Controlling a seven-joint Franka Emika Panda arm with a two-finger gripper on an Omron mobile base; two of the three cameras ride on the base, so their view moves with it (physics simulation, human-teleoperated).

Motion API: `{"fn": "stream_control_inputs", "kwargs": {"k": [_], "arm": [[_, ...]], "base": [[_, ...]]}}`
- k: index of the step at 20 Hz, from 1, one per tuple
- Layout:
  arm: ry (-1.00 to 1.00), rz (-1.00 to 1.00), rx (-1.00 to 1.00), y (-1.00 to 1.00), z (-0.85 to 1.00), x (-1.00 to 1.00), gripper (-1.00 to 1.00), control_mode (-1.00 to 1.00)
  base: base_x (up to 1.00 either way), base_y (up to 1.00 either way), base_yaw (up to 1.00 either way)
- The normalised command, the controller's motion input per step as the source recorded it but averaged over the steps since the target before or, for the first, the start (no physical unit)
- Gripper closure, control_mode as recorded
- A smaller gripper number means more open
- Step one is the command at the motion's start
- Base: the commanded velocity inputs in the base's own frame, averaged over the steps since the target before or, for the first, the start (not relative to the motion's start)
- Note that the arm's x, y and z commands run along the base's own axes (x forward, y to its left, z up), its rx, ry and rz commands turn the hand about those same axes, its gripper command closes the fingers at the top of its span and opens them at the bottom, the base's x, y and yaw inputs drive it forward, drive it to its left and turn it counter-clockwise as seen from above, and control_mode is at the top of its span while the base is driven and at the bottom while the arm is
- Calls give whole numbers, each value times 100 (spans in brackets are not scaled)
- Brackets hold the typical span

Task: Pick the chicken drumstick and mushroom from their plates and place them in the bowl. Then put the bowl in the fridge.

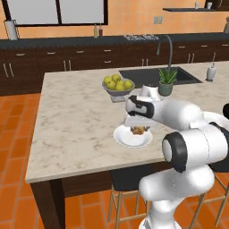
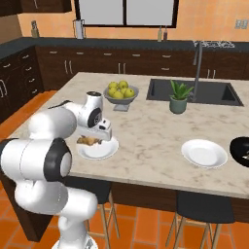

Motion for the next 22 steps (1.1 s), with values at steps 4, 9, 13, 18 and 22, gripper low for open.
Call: {"fn": "stream_control_inputs", "kwargs": {"k": [4,9,13,18,22], "arm": [[-7,0,0,0,79,-98,100,-100],[-8,0,0,0,56,-85,100,-100],[0,0,0,0,0,0,100,100],[0,0,0,0,0,0,100,100],[0,0,0,0,0,0,100,100]], "base": [[0,0,0],[0,0,0],[-24,-55,0],[-43,-99,0],[-55,-100,0]]}}
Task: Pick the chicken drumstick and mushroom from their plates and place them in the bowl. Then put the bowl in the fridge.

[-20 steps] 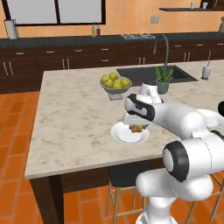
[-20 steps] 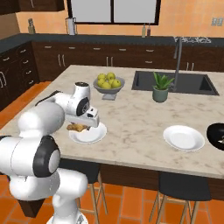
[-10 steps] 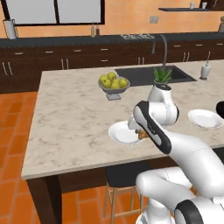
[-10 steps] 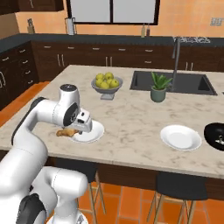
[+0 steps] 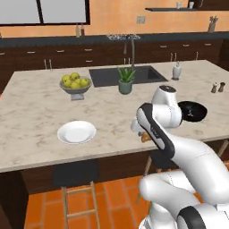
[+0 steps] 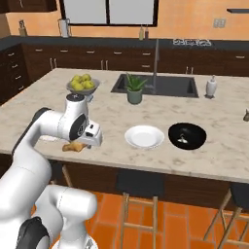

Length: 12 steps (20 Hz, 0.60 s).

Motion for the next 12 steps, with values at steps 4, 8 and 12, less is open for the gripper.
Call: {"fn": "stream_control_inputs", "kwargs": {"k": [4,8,12], "arm": [[0,0,0,0,0,0,100,100],[0,0,0,0,0,0,100,100],[0,0,0,0,0,0,100,100]], "base": [[-19,-100,0],[0,-100,0],[36,-66,0]]}}
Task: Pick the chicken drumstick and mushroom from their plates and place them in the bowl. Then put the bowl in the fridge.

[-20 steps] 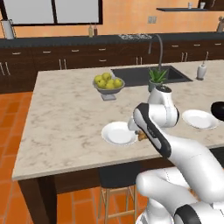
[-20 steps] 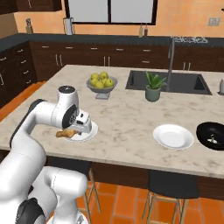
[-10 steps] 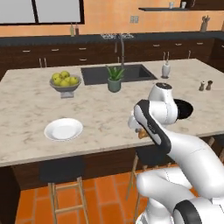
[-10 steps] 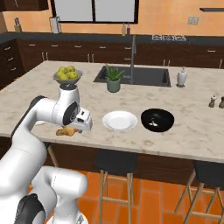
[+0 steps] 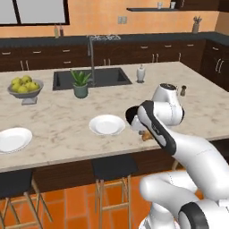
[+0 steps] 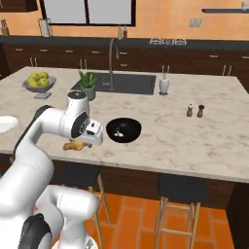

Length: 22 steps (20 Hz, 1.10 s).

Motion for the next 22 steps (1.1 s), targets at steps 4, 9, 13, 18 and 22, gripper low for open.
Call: {"fn": "stream_control_inputs", "kwargs": {"k": [4,9,13,18,22], "arm": [[0,0,0,0,0,0,100,100],[0,0,0,0,0,0,100,100],[3,0,2,-20,0,49,100,-100],[15,0,3,-48,0,100,100,-100],[15,-1,-2,-7,-15,100,100,-100]], "base": [[85,-13,0],[43,-57,0],[32,-28,0],[0,0,0],[0,0,0]]}}
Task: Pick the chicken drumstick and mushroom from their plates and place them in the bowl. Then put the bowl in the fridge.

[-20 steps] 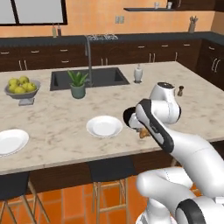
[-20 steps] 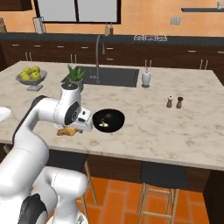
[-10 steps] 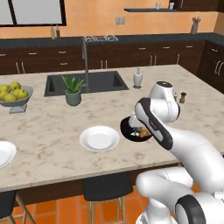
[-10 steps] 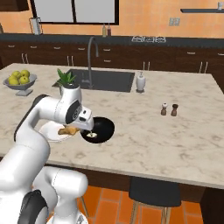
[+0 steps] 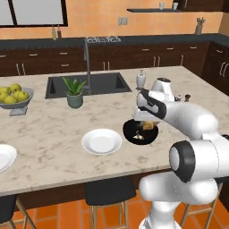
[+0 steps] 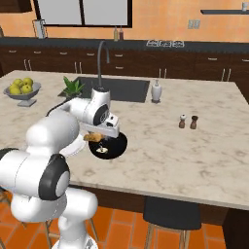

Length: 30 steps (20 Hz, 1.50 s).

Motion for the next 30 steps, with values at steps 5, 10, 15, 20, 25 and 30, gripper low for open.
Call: {"fn": "stream_control_inputs", "kwargs": {"k": [5,10,15,20,25,30], "arm": [[8,-8,-11,1,-43,96,100,-100],[1,-3,-8,0,-59,35,100,-100],[3,0,-3,0,-51,26,100,-100],[6,0,0,0,-35,46,100,-100],[7,0,0,0,-32,35,-100,-100],[6,0,0,0,-7,8,-100,-100]], "base": [[0,0,0],[0,0,0],[0,0,0],[0,0,0],[0,0,0],[0,0,0]]}}
